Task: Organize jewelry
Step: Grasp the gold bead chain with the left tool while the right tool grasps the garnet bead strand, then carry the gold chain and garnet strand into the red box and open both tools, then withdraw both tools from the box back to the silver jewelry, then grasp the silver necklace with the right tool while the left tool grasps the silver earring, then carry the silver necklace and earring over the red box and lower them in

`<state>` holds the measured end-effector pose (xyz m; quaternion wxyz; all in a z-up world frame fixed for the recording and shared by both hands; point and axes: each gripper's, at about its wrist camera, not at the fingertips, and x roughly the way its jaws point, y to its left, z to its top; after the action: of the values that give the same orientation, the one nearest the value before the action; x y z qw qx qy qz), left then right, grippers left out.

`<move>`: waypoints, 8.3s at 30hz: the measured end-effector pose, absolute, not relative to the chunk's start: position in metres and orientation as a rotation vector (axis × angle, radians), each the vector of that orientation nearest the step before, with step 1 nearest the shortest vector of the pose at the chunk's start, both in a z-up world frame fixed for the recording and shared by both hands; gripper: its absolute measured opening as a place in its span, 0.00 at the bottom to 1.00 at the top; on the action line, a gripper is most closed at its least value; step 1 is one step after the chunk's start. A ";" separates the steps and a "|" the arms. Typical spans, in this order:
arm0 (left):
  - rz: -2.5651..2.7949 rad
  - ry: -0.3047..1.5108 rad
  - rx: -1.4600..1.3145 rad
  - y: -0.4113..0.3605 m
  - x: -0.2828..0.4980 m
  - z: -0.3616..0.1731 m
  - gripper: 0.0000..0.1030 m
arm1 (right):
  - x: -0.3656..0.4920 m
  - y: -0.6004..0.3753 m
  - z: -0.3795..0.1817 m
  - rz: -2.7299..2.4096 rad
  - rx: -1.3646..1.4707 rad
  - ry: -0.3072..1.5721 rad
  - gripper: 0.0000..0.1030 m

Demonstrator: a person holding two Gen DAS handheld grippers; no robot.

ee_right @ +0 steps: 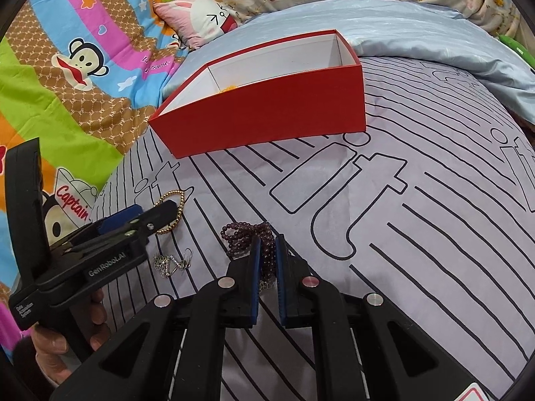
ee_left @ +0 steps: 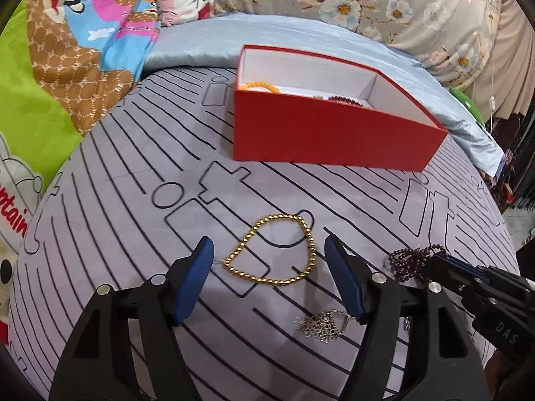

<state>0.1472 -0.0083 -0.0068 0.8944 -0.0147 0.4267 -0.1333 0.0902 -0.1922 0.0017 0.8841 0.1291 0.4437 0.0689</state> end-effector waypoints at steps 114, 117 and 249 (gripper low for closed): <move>-0.261 0.788 0.046 -0.066 0.282 0.065 0.35 | 0.221 -0.206 0.074 0.154 0.196 0.762 0.35; -0.256 0.780 0.054 -0.066 0.272 0.069 0.38 | 0.211 -0.205 0.078 0.157 0.199 0.756 0.36; -0.273 0.860 0.054 -0.036 0.119 0.063 0.01 | 0.061 -0.192 0.076 0.138 0.188 0.775 0.01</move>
<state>0.1191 -0.0360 0.0632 0.8996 0.0261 0.4154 -0.1321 0.0614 -0.1917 0.0758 0.9192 0.0916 0.3770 0.0669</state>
